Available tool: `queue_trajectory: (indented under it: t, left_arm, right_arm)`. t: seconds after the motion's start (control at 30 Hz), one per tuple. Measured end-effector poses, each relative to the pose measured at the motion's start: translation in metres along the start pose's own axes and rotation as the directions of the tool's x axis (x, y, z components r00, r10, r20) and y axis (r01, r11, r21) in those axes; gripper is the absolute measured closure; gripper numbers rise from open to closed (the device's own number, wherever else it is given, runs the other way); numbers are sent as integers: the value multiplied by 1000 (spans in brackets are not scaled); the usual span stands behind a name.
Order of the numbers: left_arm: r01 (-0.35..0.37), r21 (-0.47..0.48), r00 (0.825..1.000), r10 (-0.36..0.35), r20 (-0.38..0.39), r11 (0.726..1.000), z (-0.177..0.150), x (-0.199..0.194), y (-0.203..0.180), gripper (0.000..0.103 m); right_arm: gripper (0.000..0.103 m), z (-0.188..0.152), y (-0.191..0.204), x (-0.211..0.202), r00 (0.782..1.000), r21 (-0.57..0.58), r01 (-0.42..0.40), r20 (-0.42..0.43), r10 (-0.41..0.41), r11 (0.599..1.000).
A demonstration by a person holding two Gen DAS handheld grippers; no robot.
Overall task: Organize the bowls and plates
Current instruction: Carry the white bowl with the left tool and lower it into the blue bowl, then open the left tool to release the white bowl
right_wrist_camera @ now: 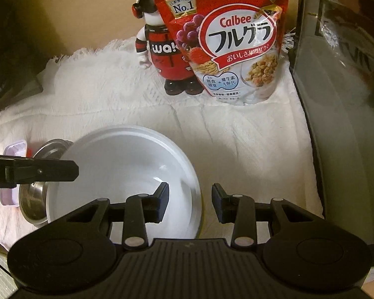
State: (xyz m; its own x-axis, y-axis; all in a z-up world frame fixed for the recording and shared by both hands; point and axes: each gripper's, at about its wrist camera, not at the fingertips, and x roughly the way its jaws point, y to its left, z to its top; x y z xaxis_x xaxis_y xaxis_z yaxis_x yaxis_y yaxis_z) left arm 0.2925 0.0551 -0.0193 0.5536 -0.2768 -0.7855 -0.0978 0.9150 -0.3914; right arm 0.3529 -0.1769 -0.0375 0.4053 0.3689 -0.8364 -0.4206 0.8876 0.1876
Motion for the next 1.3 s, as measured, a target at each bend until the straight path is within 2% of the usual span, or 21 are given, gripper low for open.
queue_trajectory:
  t: [0.2,0.4,0.63,0.77,0.9,0.97,1.1,1.3]
  left_arm:
    - [-63,-14,998,63,-19,998,-6,8,8,73]
    - [-80,-60,996,76,-56,995,-15,21,21,78]
    - [-113,-43,993,111,-42,993,-20,23,20,76]
    - [-89,-62,996,87,-37,994,-21,17,23,79]
    - [3,-105,1000,-3,7,994,-16,-1,29,79]
    - [25,-119,999,-21,32,993,-12,-9,31,79]
    - [-2,-68,998,6,64,998,-10,-20,26,79]
    - [-23,-71,999,25,22,997,-14,-8,26,79]
  right_arm:
    - [66,-2,3,5,1000,-6,3,-11,-3,1000]
    - [66,-7,1,6,1000,4,9,-23,-9,1000]
    - [66,-10,5,-1,999,5,-31,-13,31,1000]
    - [66,-10,12,-6,999,-11,-49,-2,49,999]
    - [65,-8,12,-7,999,-12,-36,2,36,999]
    - [64,-7,10,-7,1000,-5,-26,2,26,1000]
    - [58,-7,5,-9,1000,2,-24,12,24,1000]
    - [57,-10,0,4,1000,11,2,-19,-2,1000]
